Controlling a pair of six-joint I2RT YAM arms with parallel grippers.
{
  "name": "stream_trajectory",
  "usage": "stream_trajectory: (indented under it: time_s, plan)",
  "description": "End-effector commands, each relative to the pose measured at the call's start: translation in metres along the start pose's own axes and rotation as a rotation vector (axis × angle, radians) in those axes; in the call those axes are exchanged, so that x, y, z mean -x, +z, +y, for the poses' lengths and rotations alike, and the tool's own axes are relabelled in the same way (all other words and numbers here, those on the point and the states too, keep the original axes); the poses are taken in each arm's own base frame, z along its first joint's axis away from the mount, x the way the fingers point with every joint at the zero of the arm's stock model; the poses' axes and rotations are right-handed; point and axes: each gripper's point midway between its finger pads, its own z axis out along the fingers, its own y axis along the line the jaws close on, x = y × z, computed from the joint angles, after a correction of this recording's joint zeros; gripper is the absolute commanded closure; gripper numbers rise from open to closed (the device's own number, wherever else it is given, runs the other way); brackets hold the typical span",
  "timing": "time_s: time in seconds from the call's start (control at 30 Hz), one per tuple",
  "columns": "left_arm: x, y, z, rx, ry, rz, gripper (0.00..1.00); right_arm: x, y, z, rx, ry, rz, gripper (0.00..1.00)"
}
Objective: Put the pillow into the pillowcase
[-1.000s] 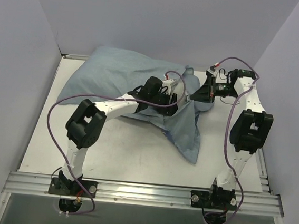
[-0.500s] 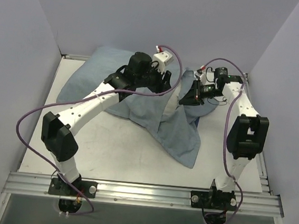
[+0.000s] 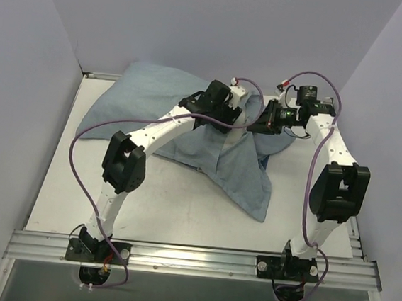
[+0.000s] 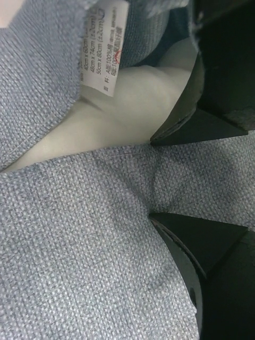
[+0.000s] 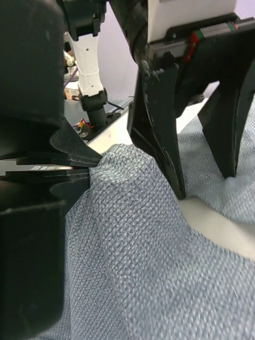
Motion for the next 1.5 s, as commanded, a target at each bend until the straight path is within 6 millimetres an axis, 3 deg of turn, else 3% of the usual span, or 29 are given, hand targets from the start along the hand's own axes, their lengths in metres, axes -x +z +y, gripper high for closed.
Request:
stream_trajectory:
  time_s: [0.0,0.03,0.13,0.17,0.2,0.27,0.33,0.53,0.57,0.67,0.77,0.8,0.83,0.97,1.0,1.03,1.07,1.1,1.13,1.17,1.2,1.23,1.27,1.3,1.33,1.37,1.4,1.43,1.47]
  plan:
    - [0.021,-0.010,0.002,0.014,0.027,-0.033,0.40,0.008,-0.015,0.039,0.027,-0.111,-0.065,1.00]
    - [0.020,-0.011,0.004,0.014,0.027,-0.030,0.44,0.007,-0.016,0.041,0.029,-0.116,-0.065,1.00]
    - [0.033,-0.025,0.013,0.009,-0.004,-0.063,0.69,0.002,-0.010,0.041,0.025,-0.124,-0.048,1.00]
    - [0.038,-0.030,0.008,-0.040,-0.006,-0.077,0.83,0.002,-0.008,0.037,0.008,-0.124,-0.050,1.00]
    - [0.043,-0.036,0.011,-0.066,-0.043,-0.093,0.90,0.001,-0.006,0.033,-0.003,-0.121,-0.046,1.00]
    - [0.057,-0.056,-0.002,-0.170,-0.042,-0.135,1.00,0.002,-0.001,0.024,-0.033,-0.107,-0.044,1.00]
    - [0.065,-0.073,-0.009,-0.223,-0.034,-0.159,1.00,0.002,0.006,0.013,-0.055,-0.087,-0.032,1.00]
    - [0.102,-0.135,-0.065,-0.514,-0.031,-0.286,1.00,0.018,0.031,-0.005,-0.070,-0.048,-0.011,1.00]
    - [0.116,-0.149,-0.077,-0.553,-0.018,-0.324,1.00,0.026,0.034,0.003,-0.047,-0.034,-0.024,1.00]
    - [0.125,-0.176,-0.123,-0.700,-0.001,-0.336,1.00,0.051,0.040,0.026,0.044,-0.041,-0.093,1.00]
    - [0.116,-0.170,-0.142,-0.724,-0.016,-0.308,1.00,0.073,0.045,0.035,0.090,-0.069,-0.162,1.00]
    - [0.100,-0.146,-0.135,-0.670,-0.050,-0.276,1.00,0.077,0.050,0.028,0.084,-0.060,-0.168,1.00]
    - [0.089,-0.137,-0.134,-0.667,-0.073,-0.240,1.00,0.079,0.054,0.025,0.082,-0.053,-0.164,1.00]
    - [0.072,-0.086,-0.092,-0.539,-0.167,-0.201,1.00,0.081,0.065,0.013,0.098,-0.010,-0.142,1.00]
    - [0.071,-0.080,-0.067,-0.510,-0.201,-0.200,0.96,0.078,0.065,0.015,0.116,-0.005,-0.126,1.00]
    - [0.069,-0.080,-0.052,-0.491,-0.220,-0.196,0.81,0.068,0.064,0.013,0.124,-0.010,-0.104,0.92]
    - [0.069,-0.086,-0.042,-0.496,-0.215,-0.205,0.67,0.059,0.059,0.013,0.138,-0.009,-0.080,0.80]
    - [0.069,-0.093,-0.023,-0.484,-0.212,-0.220,0.51,0.043,0.054,0.004,0.111,0.024,-0.038,0.60]
    - [0.078,-0.118,-0.017,-0.483,-0.184,-0.257,0.45,0.034,0.040,-0.007,0.077,-0.038,-0.035,0.53]
    - [0.064,-0.122,-0.009,-0.467,-0.163,-0.243,0.40,0.030,0.029,-0.020,0.022,-0.062,-0.036,0.47]
    - [0.059,-0.133,0.015,-0.423,-0.177,-0.256,0.24,0.013,0.016,-0.028,-0.020,-0.025,0.009,0.35]
    - [0.065,-0.164,0.024,-0.400,-0.165,-0.304,0.22,0.018,-0.009,-0.037,-0.059,-0.104,-0.020,0.35]
    - [0.038,-0.164,0.038,-0.376,-0.202,-0.263,0.19,0.016,-0.022,-0.041,-0.089,-0.113,-0.016,0.35]
    - [0.029,-0.173,0.050,-0.347,-0.213,-0.262,0.16,0.003,-0.038,-0.048,-0.156,-0.073,0.023,0.35]
    - [0.018,-0.198,0.079,-0.275,-0.247,-0.271,0.15,0.004,-0.059,-0.054,-0.199,-0.090,0.011,0.34]
    - [-0.008,-0.200,0.093,-0.238,-0.256,-0.237,0.15,0.008,-0.074,-0.052,-0.233,-0.165,0.007,0.35]
    - [-0.022,-0.208,0.105,-0.198,-0.260,-0.224,0.15,-0.005,-0.088,-0.056,-0.277,-0.142,0.046,0.34]
    - [-0.039,-0.233,0.137,-0.097,-0.289,-0.226,0.11,-0.008,-0.103,-0.060,-0.346,-0.167,0.044,0.34]
    - [-0.069,-0.232,0.148,-0.061,-0.254,-0.181,0.09,-0.013,-0.115,-0.065,-0.383,-0.217,0.061,0.34]
